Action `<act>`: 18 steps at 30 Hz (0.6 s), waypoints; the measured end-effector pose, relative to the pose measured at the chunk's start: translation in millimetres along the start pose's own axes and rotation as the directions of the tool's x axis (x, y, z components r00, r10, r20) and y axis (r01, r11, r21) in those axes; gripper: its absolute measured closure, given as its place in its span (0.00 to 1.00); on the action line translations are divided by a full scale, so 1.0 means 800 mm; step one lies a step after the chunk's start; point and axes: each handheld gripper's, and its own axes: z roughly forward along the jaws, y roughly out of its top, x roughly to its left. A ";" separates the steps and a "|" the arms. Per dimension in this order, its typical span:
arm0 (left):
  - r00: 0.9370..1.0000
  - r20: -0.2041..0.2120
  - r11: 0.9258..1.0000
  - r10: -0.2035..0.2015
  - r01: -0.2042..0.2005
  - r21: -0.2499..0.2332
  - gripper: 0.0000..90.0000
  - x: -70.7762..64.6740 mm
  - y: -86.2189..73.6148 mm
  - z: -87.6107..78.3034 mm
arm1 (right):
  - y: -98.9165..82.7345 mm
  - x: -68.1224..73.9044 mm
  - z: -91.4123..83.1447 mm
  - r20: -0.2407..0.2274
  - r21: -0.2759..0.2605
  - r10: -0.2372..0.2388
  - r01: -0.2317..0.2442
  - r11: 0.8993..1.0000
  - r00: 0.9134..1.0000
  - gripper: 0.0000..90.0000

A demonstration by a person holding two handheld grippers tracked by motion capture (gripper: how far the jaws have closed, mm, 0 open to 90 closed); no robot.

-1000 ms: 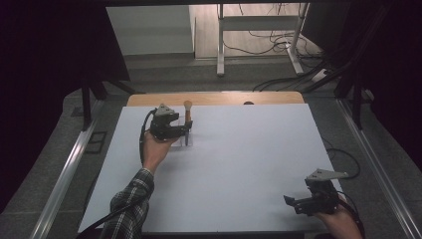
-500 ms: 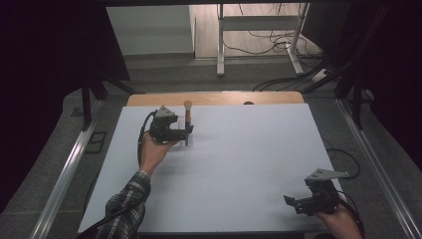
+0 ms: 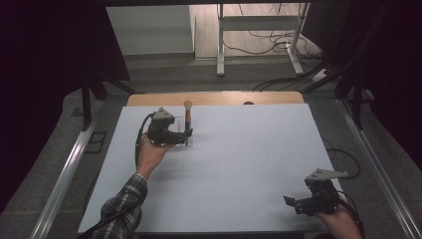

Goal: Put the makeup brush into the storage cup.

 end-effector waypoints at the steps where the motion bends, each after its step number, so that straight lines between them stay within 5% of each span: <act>1: 1.000 0.003 1.000 0.000 0.000 0.004 0.11 -0.001 0.000 0.000 | 0.000 0.000 0.000 -0.002 0.002 0.003 -0.003 1.000 1.000 0.00; 18: 1.000 0.026 0.999 0.003 -0.004 0.038 0.07 -0.015 -0.003 -0.007 | 0.000 0.001 0.000 0.001 0.011 -0.007 0.007 1.000 1.000 0.00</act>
